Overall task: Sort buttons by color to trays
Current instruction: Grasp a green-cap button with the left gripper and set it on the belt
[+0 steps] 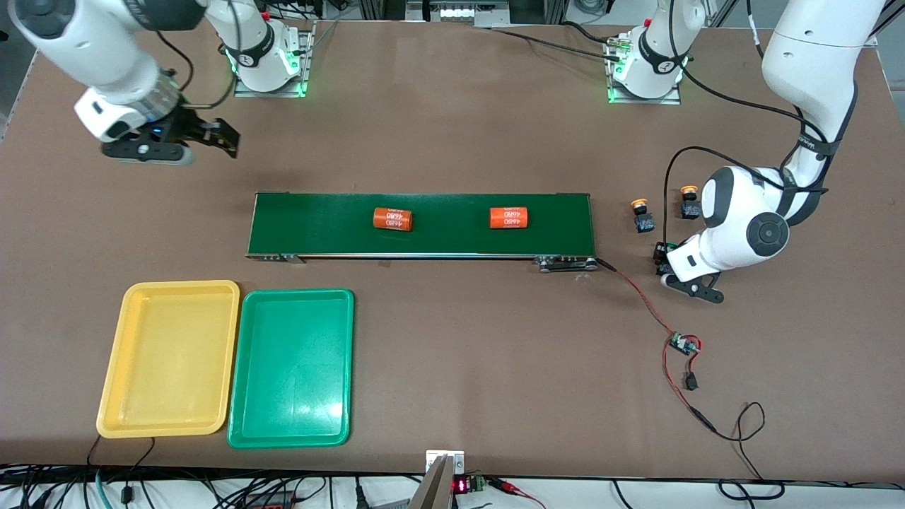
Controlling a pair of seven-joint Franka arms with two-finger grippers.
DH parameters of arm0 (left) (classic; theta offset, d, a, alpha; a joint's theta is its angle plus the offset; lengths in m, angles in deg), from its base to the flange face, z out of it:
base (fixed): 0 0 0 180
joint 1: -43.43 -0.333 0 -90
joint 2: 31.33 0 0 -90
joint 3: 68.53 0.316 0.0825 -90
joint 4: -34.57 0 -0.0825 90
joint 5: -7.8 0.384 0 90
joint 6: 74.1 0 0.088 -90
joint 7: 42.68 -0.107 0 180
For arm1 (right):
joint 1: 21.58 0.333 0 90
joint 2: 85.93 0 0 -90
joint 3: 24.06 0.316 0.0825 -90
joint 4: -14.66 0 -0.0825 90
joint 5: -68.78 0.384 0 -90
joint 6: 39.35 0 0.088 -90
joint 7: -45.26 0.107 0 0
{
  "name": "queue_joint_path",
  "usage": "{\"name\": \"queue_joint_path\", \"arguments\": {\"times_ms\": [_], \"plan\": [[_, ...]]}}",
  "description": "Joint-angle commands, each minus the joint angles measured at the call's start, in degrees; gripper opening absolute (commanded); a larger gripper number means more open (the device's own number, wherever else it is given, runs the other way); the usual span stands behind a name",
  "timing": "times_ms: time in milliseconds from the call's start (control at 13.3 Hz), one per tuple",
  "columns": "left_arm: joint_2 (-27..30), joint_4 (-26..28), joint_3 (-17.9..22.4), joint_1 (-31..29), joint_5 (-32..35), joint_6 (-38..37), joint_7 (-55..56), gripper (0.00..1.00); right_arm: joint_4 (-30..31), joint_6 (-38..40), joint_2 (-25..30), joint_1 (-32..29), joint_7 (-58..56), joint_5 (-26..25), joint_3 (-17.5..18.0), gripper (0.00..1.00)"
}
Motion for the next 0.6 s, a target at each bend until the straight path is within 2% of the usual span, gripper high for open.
{"name": "queue_joint_path", "arguments": {"times_ms": [0,225,300,376,451,526], "plan": [[3.4,-0.5,-0.2,0.4,-1.0,-0.6,0.2,0.06,0.2,-6.3,-3.4,5.4,5.7,0.4,-0.2,1.00],[7.2,-0.9,-0.8,5.8,-1.2,-1.5,7.0,0.04,0.0,-8.0,-6.1,8.0,8.0,0.5,-0.1,1.00],[7.9,-0.9,-0.9,8.2,-1.2,-2.7,10.4,0.04,-0.3,-8.4,-7.2,8.0,8.1,2.3,0.0,1.00],[8.4,-0.9,-0.9,10.2,-1.3,-3.4,14.1,0.04,-1.0,-8.3,-8.2,8.0,8.0,8.0,-0.1,1.00],[8.6,-0.9,-1.0,12.4,-1.3,-4.2,17.9,0.04,-1.0,-8.2,-8.9,8.0,7.6,10.1,-0.1,1.00],[8.8,-0.9,-1.6,14.4,-1.4,-4.8,22.1,0.04,-1.0,-8.1,-9.1,8.4,7.2,10.0,0.0,1.00]]}}
